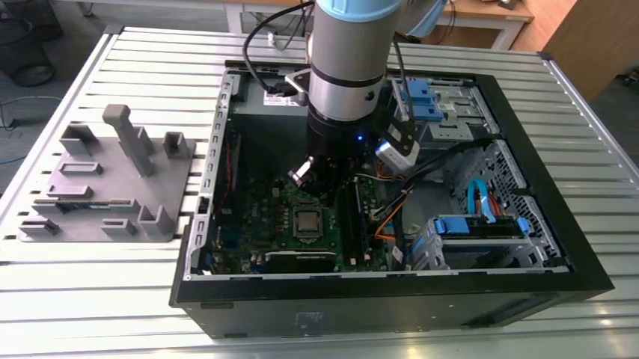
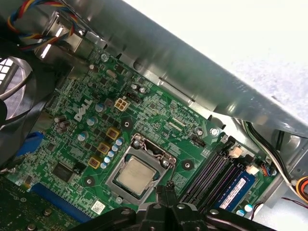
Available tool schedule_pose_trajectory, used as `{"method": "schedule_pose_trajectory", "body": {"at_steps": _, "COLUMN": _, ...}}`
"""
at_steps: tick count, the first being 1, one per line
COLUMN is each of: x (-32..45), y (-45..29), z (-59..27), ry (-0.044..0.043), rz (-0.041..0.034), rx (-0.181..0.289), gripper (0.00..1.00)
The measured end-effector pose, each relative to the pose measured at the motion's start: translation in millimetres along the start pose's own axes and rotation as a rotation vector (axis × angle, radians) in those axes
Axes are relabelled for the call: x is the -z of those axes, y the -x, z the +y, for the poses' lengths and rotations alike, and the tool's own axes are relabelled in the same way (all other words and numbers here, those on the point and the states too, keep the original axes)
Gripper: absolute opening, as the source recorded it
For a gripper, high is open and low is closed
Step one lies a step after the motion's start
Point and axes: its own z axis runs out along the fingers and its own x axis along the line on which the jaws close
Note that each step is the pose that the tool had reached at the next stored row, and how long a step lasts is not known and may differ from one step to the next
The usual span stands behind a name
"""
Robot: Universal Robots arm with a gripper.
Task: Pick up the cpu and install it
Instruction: 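Install the first cpu locking lever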
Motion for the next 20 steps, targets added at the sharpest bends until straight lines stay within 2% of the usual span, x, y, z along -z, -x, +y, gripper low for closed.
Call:
{"method": "schedule_pose_trajectory", "body": {"at_steps": 3, "x": -0.5, "y": 0.0, "z": -0.1, "ry": -0.0029, "rz": 0.0017, "rx": 0.000, "gripper": 0.11}}
{"method": "schedule_pose_trajectory", "body": {"at_steps": 12, "x": -4.3, "y": -2.5, "z": -3.9, "ry": -0.0225, "rz": 0.0143, "rx": -0.001, "gripper": 0.11}}
{"method": "schedule_pose_trajectory", "body": {"at_steps": 20, "x": -12.4, "y": -3.2, "z": -4.9, "ry": -0.0280, "rz": 0.0163, "rx": -0.001, "gripper": 0.11}}
